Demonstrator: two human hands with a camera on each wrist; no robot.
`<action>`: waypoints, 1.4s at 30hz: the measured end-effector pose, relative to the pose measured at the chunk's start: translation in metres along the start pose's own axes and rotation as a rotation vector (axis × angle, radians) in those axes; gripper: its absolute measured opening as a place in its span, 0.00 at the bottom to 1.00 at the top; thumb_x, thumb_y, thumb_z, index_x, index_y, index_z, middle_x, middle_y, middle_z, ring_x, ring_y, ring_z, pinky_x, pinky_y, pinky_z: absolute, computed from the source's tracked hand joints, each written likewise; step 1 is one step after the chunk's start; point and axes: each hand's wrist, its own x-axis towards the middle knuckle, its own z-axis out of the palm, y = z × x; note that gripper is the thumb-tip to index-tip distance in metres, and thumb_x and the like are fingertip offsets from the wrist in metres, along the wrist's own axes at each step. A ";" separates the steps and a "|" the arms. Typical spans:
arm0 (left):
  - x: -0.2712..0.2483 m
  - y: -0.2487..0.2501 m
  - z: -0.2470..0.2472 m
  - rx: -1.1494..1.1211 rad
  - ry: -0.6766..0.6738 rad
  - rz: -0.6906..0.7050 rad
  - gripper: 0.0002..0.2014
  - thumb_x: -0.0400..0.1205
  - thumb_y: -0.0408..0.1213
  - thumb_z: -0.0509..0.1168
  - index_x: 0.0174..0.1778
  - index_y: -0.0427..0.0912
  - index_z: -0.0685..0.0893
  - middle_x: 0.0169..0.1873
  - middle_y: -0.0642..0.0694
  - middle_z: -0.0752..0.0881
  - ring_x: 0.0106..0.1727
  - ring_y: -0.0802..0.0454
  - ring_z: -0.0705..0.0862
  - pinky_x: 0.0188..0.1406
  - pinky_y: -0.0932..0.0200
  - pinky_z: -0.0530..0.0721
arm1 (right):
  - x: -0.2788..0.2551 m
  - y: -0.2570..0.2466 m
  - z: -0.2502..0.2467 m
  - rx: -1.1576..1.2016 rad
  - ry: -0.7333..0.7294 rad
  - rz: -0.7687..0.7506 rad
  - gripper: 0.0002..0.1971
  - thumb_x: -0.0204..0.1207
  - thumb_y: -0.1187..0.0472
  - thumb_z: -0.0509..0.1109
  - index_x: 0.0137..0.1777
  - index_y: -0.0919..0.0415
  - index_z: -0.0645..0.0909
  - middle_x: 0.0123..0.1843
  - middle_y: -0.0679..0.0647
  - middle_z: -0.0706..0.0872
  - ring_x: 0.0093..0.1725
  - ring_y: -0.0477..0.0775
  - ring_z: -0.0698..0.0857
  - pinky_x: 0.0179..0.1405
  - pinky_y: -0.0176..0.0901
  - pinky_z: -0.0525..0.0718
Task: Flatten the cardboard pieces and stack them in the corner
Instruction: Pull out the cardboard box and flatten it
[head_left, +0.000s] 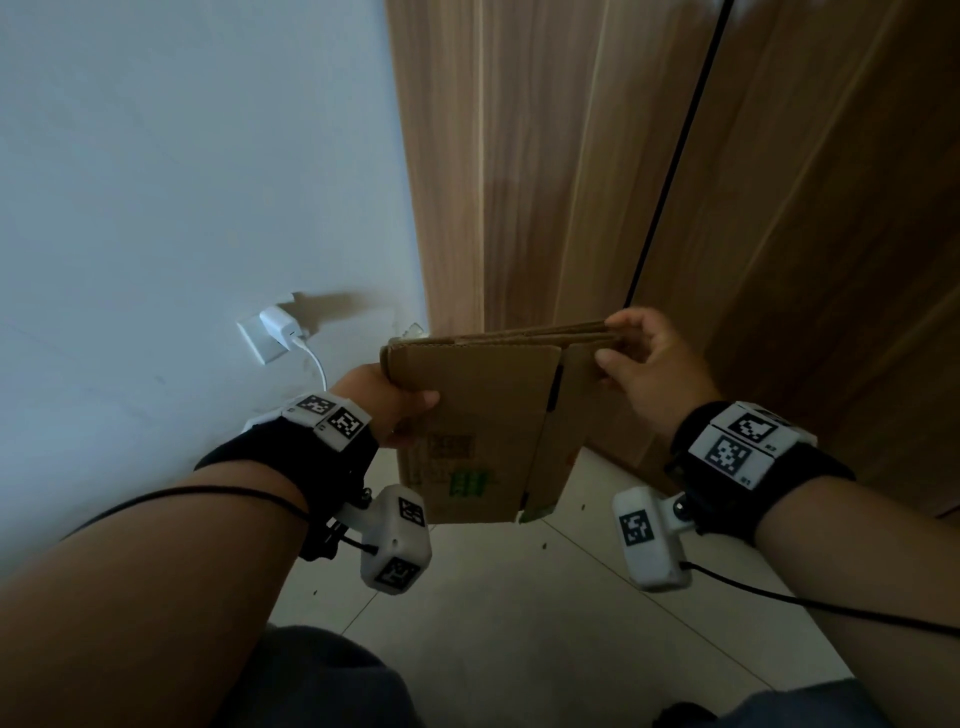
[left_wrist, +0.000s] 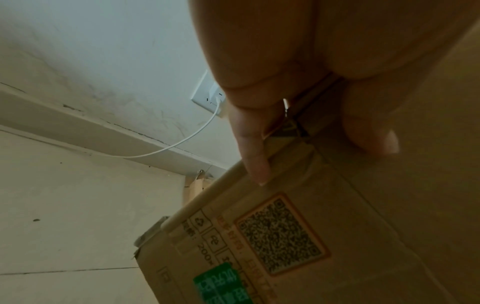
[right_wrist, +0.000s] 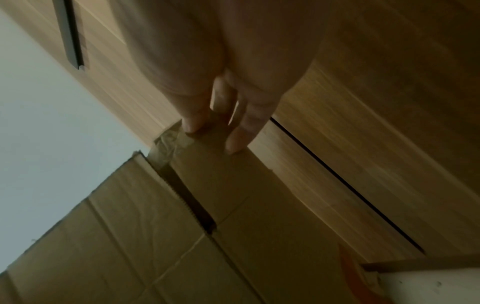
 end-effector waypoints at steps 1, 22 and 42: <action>0.001 0.001 -0.001 -0.022 0.011 -0.004 0.23 0.75 0.32 0.71 0.66 0.34 0.77 0.52 0.37 0.81 0.53 0.40 0.80 0.58 0.37 0.84 | 0.001 0.002 -0.002 -0.043 0.030 0.021 0.15 0.75 0.64 0.69 0.55 0.46 0.74 0.51 0.44 0.80 0.53 0.47 0.82 0.55 0.46 0.84; 0.030 -0.007 -0.013 -0.651 0.141 0.013 0.21 0.80 0.32 0.65 0.70 0.42 0.73 0.56 0.43 0.81 0.52 0.43 0.83 0.28 0.48 0.90 | 0.007 0.047 0.013 -0.370 -0.244 0.532 0.36 0.73 0.57 0.73 0.79 0.58 0.62 0.77 0.58 0.73 0.71 0.62 0.76 0.68 0.52 0.77; 0.132 -0.065 -0.030 -0.734 0.232 -0.134 0.20 0.83 0.31 0.60 0.72 0.39 0.72 0.60 0.35 0.82 0.41 0.49 0.83 0.26 0.59 0.90 | 0.042 0.160 0.142 0.526 -0.063 0.901 0.16 0.84 0.61 0.57 0.69 0.56 0.76 0.58 0.59 0.86 0.54 0.63 0.85 0.45 0.52 0.83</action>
